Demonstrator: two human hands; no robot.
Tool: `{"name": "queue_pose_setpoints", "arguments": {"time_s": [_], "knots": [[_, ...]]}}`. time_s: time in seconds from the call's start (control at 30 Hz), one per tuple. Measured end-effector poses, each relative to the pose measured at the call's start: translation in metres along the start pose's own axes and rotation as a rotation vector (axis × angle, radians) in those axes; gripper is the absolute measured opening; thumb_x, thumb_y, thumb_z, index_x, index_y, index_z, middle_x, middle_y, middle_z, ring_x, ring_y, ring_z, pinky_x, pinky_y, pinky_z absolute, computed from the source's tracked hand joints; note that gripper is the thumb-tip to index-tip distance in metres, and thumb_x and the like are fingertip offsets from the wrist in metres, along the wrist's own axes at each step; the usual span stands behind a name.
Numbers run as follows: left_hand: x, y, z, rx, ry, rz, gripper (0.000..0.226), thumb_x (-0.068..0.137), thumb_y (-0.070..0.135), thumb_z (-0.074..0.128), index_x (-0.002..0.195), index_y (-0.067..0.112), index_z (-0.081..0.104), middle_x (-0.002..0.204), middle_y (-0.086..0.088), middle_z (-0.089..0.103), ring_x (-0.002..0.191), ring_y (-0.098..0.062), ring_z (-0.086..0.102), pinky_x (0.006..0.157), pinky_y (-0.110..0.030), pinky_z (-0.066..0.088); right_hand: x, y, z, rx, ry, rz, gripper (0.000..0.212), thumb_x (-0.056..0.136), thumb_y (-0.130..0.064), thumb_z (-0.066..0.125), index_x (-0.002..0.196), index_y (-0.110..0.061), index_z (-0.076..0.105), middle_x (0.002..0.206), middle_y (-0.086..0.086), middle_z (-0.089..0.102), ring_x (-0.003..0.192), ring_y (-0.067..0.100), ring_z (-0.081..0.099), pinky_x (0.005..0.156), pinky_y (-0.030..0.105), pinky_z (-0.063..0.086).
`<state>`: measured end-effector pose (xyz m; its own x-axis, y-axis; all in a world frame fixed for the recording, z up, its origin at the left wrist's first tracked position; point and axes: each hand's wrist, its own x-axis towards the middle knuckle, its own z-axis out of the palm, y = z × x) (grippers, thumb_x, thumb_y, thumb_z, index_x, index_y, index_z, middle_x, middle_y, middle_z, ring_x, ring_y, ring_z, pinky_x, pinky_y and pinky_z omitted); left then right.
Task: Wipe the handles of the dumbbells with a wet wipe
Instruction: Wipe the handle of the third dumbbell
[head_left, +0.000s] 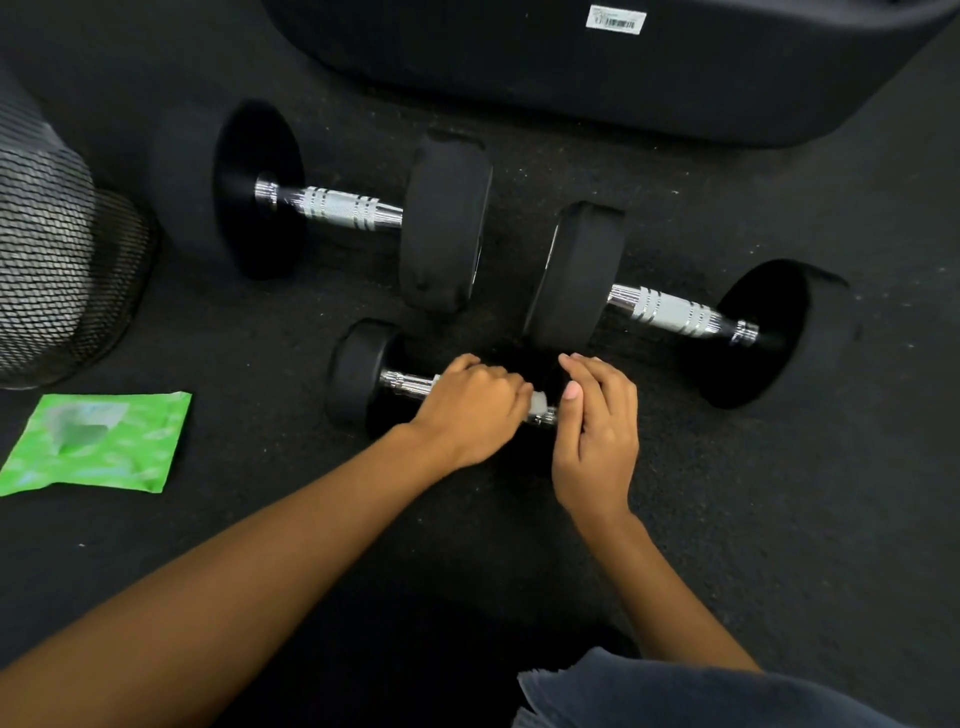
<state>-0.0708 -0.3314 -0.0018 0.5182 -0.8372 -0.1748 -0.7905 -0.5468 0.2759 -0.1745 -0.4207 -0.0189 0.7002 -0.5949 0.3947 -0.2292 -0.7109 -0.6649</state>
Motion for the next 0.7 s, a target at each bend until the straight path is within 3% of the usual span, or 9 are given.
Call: {"name": "queue_pose_setpoints", "arguments": {"time_s": [0.17, 0.37, 0.47, 0.57, 0.7], "knots": [[-0.008, -0.009, 0.0, -0.078, -0.012, 0.093, 0.036, 0.099, 0.032, 0.029, 0.117, 0.02, 0.058, 0.116, 0.002, 0.064, 0.109, -0.015, 0.056, 0.109, -0.031, 0.017, -0.001, 0.0, -0.001, 0.002, -0.002, -0.007, 0.035, 0.096, -0.018, 0.036, 0.117, -0.004, 0.061, 0.115, 0.008, 0.061, 0.114, 0.018, 0.049, 0.097, 0.033, 0.041], [-0.001, -0.003, 0.0, 0.011, 0.054, 0.011, 0.039, 0.099, 0.029, 0.028, 0.102, 0.014, 0.063, 0.103, -0.005, 0.068, 0.099, -0.02, 0.06, 0.106, -0.033, 0.024, 0.0, 0.0, 0.0, -0.003, -0.002, 0.003, 0.036, 0.097, -0.018, 0.035, 0.117, -0.005, 0.061, 0.115, 0.008, 0.061, 0.114, 0.017, 0.048, 0.097, 0.034, 0.041], [-0.009, 0.002, 0.009, -0.089, 0.127, 0.134, 0.045, 0.095, 0.033, 0.026, 0.109, 0.012, 0.063, 0.105, -0.004, 0.068, 0.099, -0.021, 0.061, 0.104, -0.034, 0.028, 0.0, 0.0, 0.0, -0.002, 0.002, 0.001, 0.036, 0.097, -0.019, 0.035, 0.117, -0.004, 0.061, 0.115, 0.008, 0.061, 0.114, 0.018, 0.049, 0.096, 0.035, 0.042], [-0.021, -0.014, 0.01, -0.136, 0.201, 0.27, 0.04, 0.09, 0.033, 0.037, 0.113, 0.012, 0.061, 0.111, -0.001, 0.065, 0.105, -0.016, 0.058, 0.104, -0.03, 0.026, -0.001, 0.0, -0.001, 0.006, 0.005, -0.01, 0.035, 0.096, -0.017, 0.036, 0.116, -0.003, 0.061, 0.115, 0.009, 0.061, 0.114, 0.019, 0.049, 0.097, 0.035, 0.042], [-0.026, -0.028, 0.008, -0.146, 0.311, 0.339, 0.029, 0.083, 0.029, 0.053, 0.104, 0.012, 0.063, 0.109, 0.0, 0.063, 0.104, -0.014, 0.052, 0.102, -0.03, 0.031, -0.001, 0.0, -0.001, 0.002, -0.004, 0.003, 0.035, 0.096, -0.018, 0.036, 0.117, -0.004, 0.061, 0.116, 0.009, 0.061, 0.114, 0.019, 0.049, 0.097, 0.035, 0.041]]}}
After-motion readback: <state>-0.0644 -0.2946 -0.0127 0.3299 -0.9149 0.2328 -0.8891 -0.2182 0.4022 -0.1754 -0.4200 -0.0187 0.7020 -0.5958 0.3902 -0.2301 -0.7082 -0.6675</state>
